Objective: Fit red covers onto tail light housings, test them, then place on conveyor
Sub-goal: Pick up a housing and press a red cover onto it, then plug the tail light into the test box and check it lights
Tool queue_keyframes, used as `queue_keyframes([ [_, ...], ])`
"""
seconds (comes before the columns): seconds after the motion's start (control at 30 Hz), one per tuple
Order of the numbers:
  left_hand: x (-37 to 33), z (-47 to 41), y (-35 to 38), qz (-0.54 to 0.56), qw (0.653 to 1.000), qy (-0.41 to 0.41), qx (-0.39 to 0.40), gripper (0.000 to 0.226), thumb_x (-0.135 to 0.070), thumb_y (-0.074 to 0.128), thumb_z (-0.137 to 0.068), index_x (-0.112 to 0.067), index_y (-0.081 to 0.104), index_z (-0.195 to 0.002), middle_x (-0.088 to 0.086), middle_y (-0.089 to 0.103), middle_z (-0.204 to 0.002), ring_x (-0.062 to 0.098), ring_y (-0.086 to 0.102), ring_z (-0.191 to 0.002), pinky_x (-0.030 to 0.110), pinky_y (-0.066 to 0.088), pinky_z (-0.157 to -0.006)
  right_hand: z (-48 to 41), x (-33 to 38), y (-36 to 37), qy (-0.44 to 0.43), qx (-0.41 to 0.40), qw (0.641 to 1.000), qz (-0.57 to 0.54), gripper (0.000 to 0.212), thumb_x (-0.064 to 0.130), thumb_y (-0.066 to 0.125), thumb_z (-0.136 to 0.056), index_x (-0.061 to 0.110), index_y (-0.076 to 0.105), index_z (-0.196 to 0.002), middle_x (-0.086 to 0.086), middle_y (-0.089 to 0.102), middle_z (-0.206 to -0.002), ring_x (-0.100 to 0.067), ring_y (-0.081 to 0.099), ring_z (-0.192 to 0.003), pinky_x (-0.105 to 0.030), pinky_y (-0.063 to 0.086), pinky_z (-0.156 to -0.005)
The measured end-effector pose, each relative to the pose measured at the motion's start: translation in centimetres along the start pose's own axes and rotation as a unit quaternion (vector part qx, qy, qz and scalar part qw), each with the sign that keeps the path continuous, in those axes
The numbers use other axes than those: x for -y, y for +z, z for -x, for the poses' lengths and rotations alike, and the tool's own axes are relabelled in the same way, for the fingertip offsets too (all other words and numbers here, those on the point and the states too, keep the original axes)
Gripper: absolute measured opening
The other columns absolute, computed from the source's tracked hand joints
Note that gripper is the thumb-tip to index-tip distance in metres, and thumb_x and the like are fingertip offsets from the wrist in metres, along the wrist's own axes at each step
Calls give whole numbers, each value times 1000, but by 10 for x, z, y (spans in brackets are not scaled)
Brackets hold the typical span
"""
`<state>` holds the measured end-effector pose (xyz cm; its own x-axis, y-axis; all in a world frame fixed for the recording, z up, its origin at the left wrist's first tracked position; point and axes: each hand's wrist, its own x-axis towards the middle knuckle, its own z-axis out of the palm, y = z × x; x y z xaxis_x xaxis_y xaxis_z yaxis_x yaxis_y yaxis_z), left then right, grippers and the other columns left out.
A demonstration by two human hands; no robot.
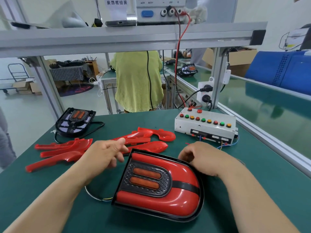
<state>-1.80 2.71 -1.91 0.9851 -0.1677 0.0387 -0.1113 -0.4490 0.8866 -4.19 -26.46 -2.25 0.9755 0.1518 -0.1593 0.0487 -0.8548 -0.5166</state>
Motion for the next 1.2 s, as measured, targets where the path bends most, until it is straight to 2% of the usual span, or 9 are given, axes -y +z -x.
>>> queue_keyframes([
  [0.13,10,-6,7,-79,990,31,-113,23,-37,59,-96,-32,73,-79,-12,70,-70,3,61,-60,27,45,-68,3,2,-3,14,-8,996,83,24,6,62,-87,29,68,-87,13,63,-87,-9,62,-87,-17,47,-72],
  [0.3,-14,3,29,-70,955,194,-215,12,-30,60,-94,-38,69,-93,-21,64,-97,-2,60,-95,14,43,-80,-5,23,8,-124,-297,946,-39,10,10,64,-92,18,66,-98,7,63,-92,-17,59,-92,-34,44,-85],
  [0.47,-38,8,45,-165,922,309,-167,28,-34,59,-95,-25,66,-120,-21,58,-108,4,51,-112,9,32,-98,-1,42,16,-246,-346,899,-111,14,2,66,-88,13,69,-96,7,66,-81,-12,62,-81,-28,47,-79],
  [0.67,-43,5,38,-215,915,283,-192,21,-18,74,-84,-19,76,-105,-8,51,-83,14,48,-87,24,37,-80,2,52,22,-293,-339,889,-92,26,2,68,-83,12,73,-106,2,73,-97,-4,60,-93,-7,40,-88],
  [0.77,-37,0,27,-240,914,262,-198,6,-16,72,-86,-18,76,-90,-5,51,-81,17,49,-87,33,40,-78,1,46,19,-261,-307,914,-52,34,3,70,-85,16,72,-115,3,73,-105,-8,62,-100,-18,43,-95],
  [0.83,-29,-5,14,-239,915,230,-231,6,-16,69,-90,-18,74,-88,-7,50,-83,15,47,-91,31,37,-80,0,35,11,-208,-305,929,-45,27,11,71,-88,18,73,-114,7,71,-98,-5,62,-92,-23,43,-90],
  [0.9,-22,-10,3,-235,923,176,-248,7,-16,68,-91,-18,74,-87,-9,50,-87,14,45,-95,31,35,-84,0,27,6,-179,-309,929,-93,25,18,72,-89,19,75,-113,19,63,-86,11,55,-81,-9,37,-82],
  [1.03,-21,-10,16,-333,900,196,-201,20,-17,71,-90,-13,76,-108,6,60,-122,29,47,-118,47,37,-103,-1,36,15,-195,-296,928,-117,27,19,71,-89,21,74,-116,14,63,-86,5,55,-82,-5,33,-79],
  [1.2,-41,1,43,-173,954,243,28,54,-57,54,-92,-30,54,-138,-18,66,-121,-5,56,-116,14,39,-102,-4,51,27,-241,-287,920,-116,32,16,79,-80,21,75,-112,1,64,-85,-6,55,-81,-17,39,-76],
])
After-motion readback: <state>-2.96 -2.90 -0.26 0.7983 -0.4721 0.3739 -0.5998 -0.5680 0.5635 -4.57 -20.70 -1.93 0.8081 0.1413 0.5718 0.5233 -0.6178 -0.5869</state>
